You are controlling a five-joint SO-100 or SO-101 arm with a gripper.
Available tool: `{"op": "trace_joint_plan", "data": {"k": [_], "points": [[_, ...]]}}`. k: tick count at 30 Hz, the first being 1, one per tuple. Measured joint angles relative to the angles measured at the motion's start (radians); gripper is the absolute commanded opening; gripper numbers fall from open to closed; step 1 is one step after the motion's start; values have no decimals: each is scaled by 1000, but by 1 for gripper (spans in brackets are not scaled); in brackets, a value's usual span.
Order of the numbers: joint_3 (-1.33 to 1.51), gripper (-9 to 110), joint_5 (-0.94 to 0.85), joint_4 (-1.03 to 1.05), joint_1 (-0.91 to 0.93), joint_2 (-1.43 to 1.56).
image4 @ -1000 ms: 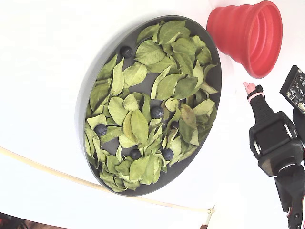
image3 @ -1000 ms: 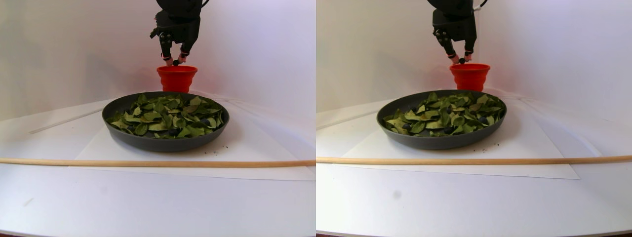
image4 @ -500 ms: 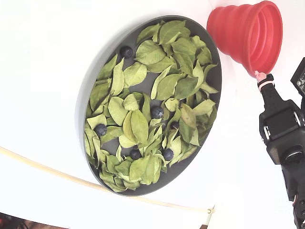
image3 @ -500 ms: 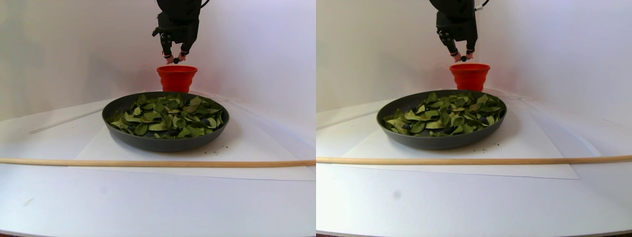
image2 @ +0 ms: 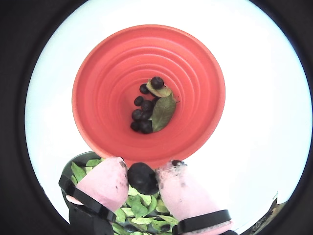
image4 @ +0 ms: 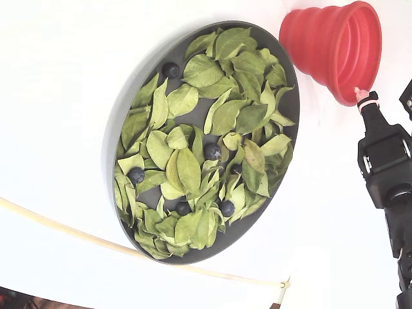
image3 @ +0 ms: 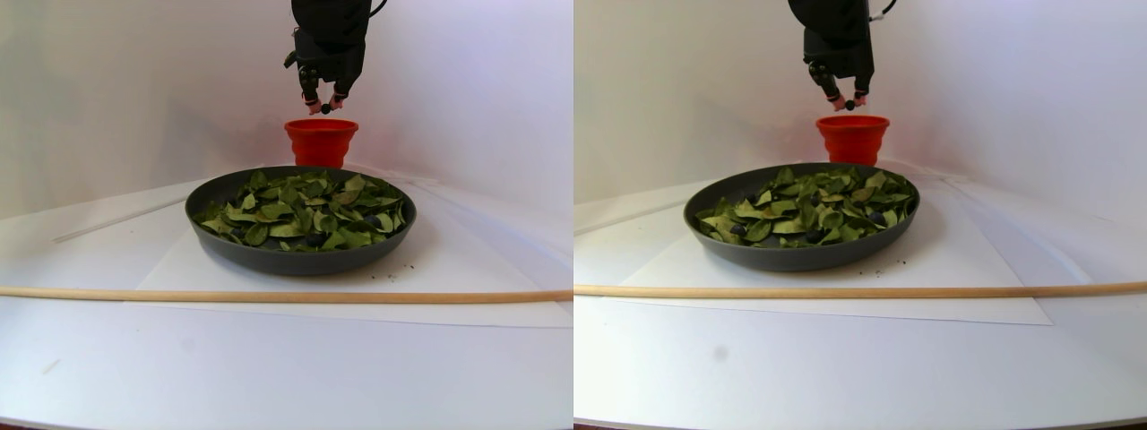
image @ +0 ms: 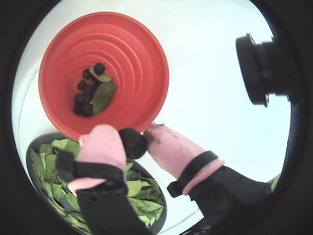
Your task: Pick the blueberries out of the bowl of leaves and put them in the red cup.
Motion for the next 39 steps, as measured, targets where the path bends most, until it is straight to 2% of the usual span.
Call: {"op": "trace_joint_plan", "data": {"k": [9, 15, 39], "points": [[-77, 12, 15, 0, 9, -55], [-89, 21, 23, -18, 11, -74], [-15, 19, 18, 52, 8, -9]]}}
